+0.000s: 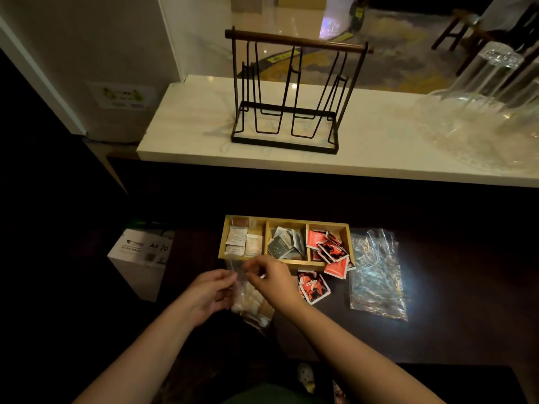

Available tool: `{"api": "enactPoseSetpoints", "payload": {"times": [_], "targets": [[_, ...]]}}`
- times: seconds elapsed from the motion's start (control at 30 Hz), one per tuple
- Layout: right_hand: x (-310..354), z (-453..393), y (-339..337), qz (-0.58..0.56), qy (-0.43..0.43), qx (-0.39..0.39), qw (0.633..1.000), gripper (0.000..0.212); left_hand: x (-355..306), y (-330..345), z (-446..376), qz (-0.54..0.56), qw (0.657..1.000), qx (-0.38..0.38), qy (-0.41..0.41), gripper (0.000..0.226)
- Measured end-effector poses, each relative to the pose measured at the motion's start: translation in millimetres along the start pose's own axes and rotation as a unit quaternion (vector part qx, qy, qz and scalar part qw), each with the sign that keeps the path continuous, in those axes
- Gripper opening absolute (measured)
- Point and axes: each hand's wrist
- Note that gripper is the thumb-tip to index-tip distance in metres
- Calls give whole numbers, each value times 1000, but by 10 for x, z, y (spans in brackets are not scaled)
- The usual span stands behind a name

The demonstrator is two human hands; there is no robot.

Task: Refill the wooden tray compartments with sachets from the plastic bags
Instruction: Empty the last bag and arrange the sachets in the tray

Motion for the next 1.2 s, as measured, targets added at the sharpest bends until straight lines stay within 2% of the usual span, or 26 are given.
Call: {"api": "enactPoseSetpoints", "payload": {"times": [0.1,0.27,0.47,0.63,0.77,0.87,1.0,1.1,1.2], "targets": [[47,-30,-24,12,0,-20,1000,15,-43,121,43,-48,998,24,38,12],[54,54,-39,76,-20,-53,995,14,-69,219,55,-137,987,20,78,13],[90,171,7,135,-18,-45,990,33,-90,322,33,-184,977,-20,102,11],[148,214,-18,196,-26,-55,979,28,-88,430,38,-194,974,-43,106,14],[162,174,-84,119,10,-55,991,27,-92,426,41,-184,976,-49,106,11],[135,143,-167,-8,83,-32,996,22,-99,370,43,-154,984,-27,90,13],[78,102,-212,-201,167,9,965,16,-104,331,59,-110,992,7,62,13],[78,97,-232,-254,196,24,947,19,-109,344,89,-82,995,18,55,14],[106,117,-266,-267,189,44,944,18,-128,368,117,-63,996,25,54,15]]}}
Point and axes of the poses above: each hand's wrist, its own z-axis away from the middle knuckle, its own y-axis out of the palm, x = y × z, and after that the axes turned 1 degree about -z, right-handed
